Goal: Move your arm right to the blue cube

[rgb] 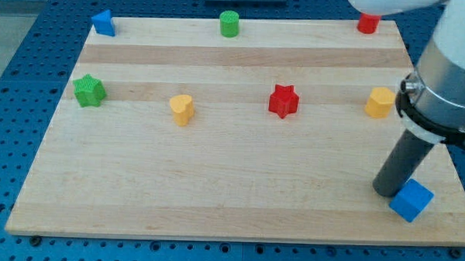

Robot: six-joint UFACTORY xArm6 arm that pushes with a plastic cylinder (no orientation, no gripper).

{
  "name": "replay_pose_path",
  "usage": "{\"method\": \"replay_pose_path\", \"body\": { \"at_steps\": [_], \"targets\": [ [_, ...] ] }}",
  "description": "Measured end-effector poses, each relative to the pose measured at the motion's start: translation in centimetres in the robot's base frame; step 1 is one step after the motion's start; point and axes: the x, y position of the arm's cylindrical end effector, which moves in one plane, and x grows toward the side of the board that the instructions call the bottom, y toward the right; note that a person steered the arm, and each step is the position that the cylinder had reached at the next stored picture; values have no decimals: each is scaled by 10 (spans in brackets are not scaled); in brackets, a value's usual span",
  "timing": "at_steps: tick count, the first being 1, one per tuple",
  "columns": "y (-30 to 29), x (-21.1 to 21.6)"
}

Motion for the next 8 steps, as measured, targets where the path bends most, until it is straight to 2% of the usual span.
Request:
{"method": "replay_pose_path", "body": {
  "at_steps": [2, 3, 5, 7, 8],
  "targets": [
    [-5, 0],
    [-48, -2],
    [-95, -25],
    [-89, -34],
    [-44, -38]
  ]
}}
